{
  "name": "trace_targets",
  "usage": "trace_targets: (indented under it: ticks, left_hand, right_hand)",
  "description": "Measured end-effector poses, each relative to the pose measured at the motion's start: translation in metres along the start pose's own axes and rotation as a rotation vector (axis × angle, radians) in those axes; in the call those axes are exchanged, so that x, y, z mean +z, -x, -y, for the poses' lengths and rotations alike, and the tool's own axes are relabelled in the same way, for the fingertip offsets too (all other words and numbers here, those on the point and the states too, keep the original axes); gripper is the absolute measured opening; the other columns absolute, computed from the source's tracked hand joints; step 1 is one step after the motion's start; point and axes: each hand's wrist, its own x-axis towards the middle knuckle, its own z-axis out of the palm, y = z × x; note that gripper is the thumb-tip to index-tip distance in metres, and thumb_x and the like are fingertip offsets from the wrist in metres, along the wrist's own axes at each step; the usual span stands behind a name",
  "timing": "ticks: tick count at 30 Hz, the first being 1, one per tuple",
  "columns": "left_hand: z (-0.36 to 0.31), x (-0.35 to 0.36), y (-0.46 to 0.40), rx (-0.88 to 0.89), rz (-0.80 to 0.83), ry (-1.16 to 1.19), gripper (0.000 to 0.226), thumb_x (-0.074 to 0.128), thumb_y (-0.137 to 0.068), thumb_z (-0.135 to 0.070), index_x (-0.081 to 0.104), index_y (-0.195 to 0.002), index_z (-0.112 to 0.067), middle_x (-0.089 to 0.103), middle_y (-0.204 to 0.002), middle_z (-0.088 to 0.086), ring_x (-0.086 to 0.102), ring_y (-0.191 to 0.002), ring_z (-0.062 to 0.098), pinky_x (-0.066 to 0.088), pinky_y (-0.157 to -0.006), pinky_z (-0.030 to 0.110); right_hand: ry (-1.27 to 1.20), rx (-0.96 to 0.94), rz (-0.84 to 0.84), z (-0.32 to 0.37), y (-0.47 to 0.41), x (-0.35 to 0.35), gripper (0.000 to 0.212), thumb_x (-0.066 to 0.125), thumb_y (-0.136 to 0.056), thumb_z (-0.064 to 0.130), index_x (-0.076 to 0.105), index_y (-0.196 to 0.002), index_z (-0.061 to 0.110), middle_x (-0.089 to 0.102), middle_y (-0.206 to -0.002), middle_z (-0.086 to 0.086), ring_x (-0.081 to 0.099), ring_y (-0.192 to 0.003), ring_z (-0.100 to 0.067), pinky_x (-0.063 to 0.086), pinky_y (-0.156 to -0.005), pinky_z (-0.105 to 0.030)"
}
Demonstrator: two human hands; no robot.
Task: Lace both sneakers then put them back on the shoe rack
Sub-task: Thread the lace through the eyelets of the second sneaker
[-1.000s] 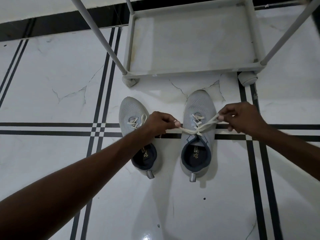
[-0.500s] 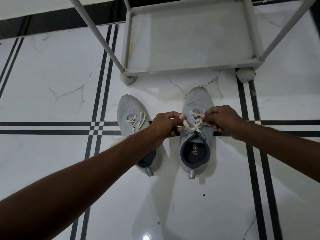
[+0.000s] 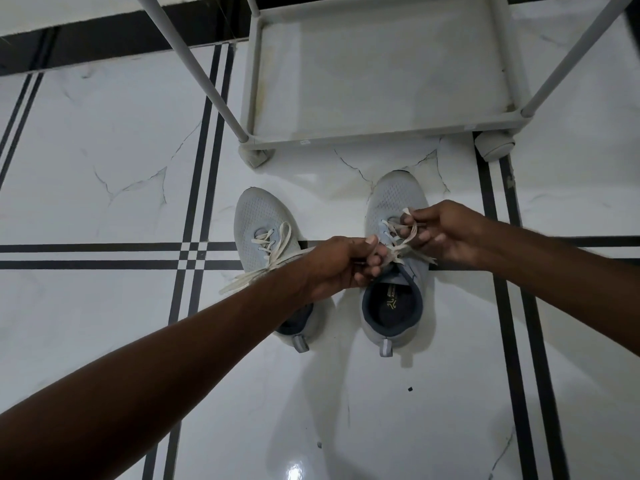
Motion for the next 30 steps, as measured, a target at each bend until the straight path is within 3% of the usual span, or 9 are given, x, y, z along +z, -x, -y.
trace_targets:
  ticks: [3,5,7,10,23,25,27,30]
  left_hand:
    - [-0.008,-0.003,0.004,-0.023,0.064,0.054,0.036,0.032,-0.106,-0.026,0.05,-0.077,-0.017,0.074,-0.094,0.007,0.062,-0.059,0.011,0.041,-0.044,0.016]
    - [-0.012,-0.003,0.004,-0.033,0.091,0.067,0.035,0.03,-0.106,-0.026,0.046,-0.077,-0.017,0.067,-0.076,0.001,0.053,-0.051,0.01,0.036,-0.042,0.016]
    - [-0.01,-0.001,0.001,-0.025,0.127,0.045,0.033,0.031,-0.106,-0.025,0.046,-0.078,-0.017,0.046,-0.057,-0.004,0.035,-0.042,0.007,0.023,-0.04,0.018]
    - [0.004,-0.003,-0.004,-0.008,0.135,0.006,0.033,0.03,-0.106,-0.023,0.045,-0.077,-0.015,0.029,-0.048,-0.01,0.023,-0.036,0.004,0.01,-0.042,0.023]
    - [0.019,-0.007,0.005,-0.003,0.07,-0.032,0.037,0.035,-0.106,-0.024,0.048,-0.072,-0.016,0.029,-0.051,-0.006,0.022,-0.036,0.004,0.01,-0.041,0.019]
    - [0.018,-0.01,0.012,0.01,0.041,-0.081,0.035,0.037,-0.106,-0.024,0.051,-0.075,-0.016,0.032,-0.051,-0.005,0.026,-0.038,0.006,0.017,-0.042,0.02]
    - [0.016,-0.014,0.023,0.052,-0.008,-0.145,0.029,0.041,-0.105,-0.024,0.06,-0.086,-0.013,0.05,-0.058,0.0,0.036,-0.043,0.01,0.029,-0.043,0.019]
    - [0.005,-0.023,0.043,0.101,-0.115,-0.262,0.025,0.049,-0.102,-0.025,0.066,-0.118,-0.015,0.075,-0.101,0.007,0.052,-0.053,0.012,0.045,-0.053,0.02]
  right_hand:
    - [0.004,0.031,0.045,0.001,-0.002,-0.006,0.027,0.037,-0.103,0.018,0.049,-0.08,0.011,0.056,-0.067,-0.005,0.036,-0.035,-0.004,0.028,-0.024,-0.012]
    - [0.046,0.052,0.096,-0.001,-0.003,-0.007,0.025,0.034,-0.102,0.015,0.047,-0.081,0.011,0.042,-0.056,0.0,0.032,-0.034,-0.003,0.024,-0.023,-0.013]
    - [0.094,0.05,0.097,-0.005,-0.008,-0.005,0.026,0.033,-0.102,0.012,0.047,-0.079,0.01,0.032,-0.049,0.004,0.027,-0.032,-0.003,0.019,-0.023,-0.013]
    - [0.195,-0.002,0.003,-0.008,-0.014,0.001,0.026,0.035,-0.103,0.013,0.046,-0.079,0.01,0.029,-0.045,0.004,0.023,-0.03,-0.003,0.016,-0.025,-0.012]
    - [0.415,-0.211,-0.356,-0.016,-0.032,0.014,0.029,0.046,-0.099,0.015,0.051,-0.073,0.006,0.036,-0.051,-0.003,0.024,-0.027,-0.007,0.018,-0.029,-0.011]
    - [0.483,-0.193,-0.321,-0.016,-0.026,0.014,0.026,0.046,-0.099,0.015,0.053,-0.076,0.006,0.036,-0.051,-0.002,0.025,-0.029,-0.007,0.019,-0.03,-0.012]
    - [0.592,-0.154,-0.26,-0.015,-0.013,0.013,0.023,0.046,-0.099,0.017,0.058,-0.083,0.005,0.043,-0.055,-0.003,0.028,-0.034,-0.006,0.02,-0.03,-0.014]
    - [0.813,-0.264,-0.315,-0.018,0.007,0.01,0.026,0.057,-0.095,0.027,0.068,-0.098,0.004,0.068,-0.079,-0.009,0.043,-0.046,-0.009,0.034,-0.041,-0.02]
